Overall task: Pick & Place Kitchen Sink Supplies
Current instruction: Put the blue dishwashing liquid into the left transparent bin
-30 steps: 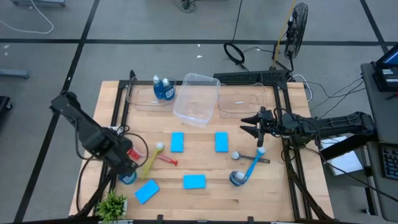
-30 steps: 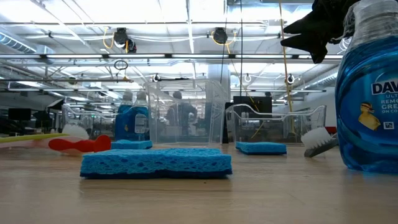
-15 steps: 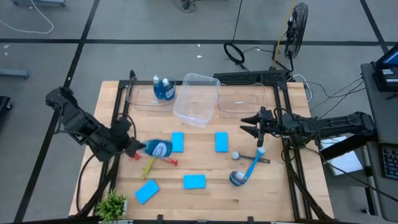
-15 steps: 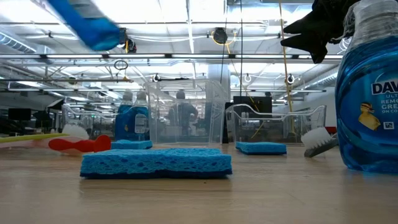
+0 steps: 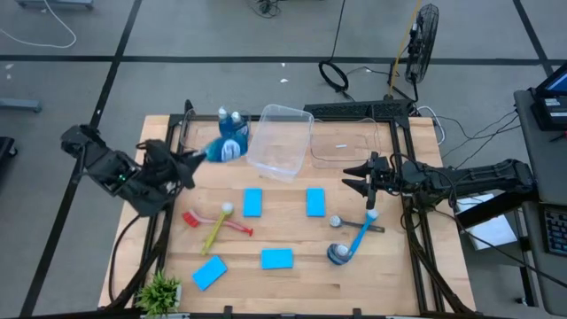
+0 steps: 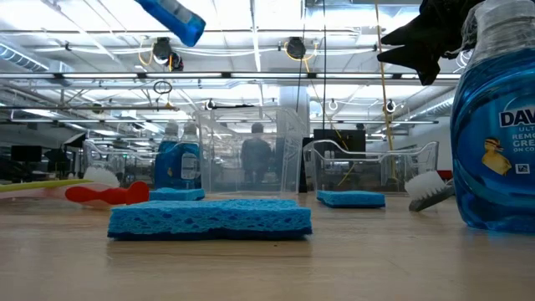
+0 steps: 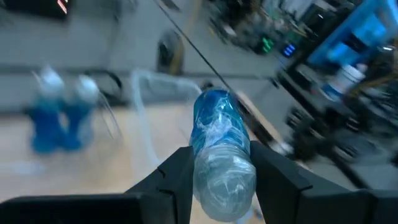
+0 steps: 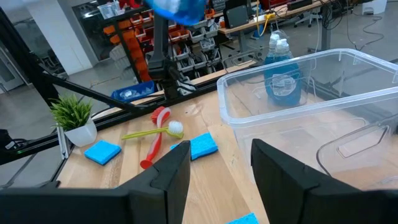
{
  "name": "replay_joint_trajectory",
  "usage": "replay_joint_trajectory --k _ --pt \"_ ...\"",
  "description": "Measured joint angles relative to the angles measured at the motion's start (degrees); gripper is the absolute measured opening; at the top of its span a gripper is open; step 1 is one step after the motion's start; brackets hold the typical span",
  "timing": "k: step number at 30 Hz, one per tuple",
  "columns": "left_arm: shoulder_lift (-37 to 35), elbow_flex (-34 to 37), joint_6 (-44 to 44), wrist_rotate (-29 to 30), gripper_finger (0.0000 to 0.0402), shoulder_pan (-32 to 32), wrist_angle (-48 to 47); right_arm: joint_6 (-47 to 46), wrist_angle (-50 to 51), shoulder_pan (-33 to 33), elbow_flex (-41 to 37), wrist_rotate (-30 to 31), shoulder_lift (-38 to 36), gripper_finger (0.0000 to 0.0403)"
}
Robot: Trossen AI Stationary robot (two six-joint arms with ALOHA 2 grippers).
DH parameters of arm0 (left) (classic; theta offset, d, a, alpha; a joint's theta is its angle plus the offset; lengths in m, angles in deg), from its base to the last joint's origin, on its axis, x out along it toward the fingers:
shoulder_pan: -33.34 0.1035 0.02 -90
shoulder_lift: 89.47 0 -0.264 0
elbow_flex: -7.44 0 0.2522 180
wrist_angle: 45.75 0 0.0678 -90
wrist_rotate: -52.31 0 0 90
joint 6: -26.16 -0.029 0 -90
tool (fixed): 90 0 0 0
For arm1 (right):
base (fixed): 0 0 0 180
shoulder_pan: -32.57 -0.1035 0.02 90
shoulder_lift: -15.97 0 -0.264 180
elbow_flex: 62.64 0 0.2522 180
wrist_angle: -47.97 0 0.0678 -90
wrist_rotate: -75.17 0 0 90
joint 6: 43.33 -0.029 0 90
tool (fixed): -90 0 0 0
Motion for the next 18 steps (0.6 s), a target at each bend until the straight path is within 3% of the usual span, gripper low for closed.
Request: replay_joint_trajectory --k 6,18 --pt "-0.1 0.0 -11.25 -0.98 0.0137 11.08 0.0 0.0 -0.02 0.0 0.02 0.0 0.0 0.0155" --pt "-0.08 0.0 -26.78 -12.34 0.0137 33.7 0.34 -0.01 0.0 0.0 0.02 0.0 0.0 0.0155"
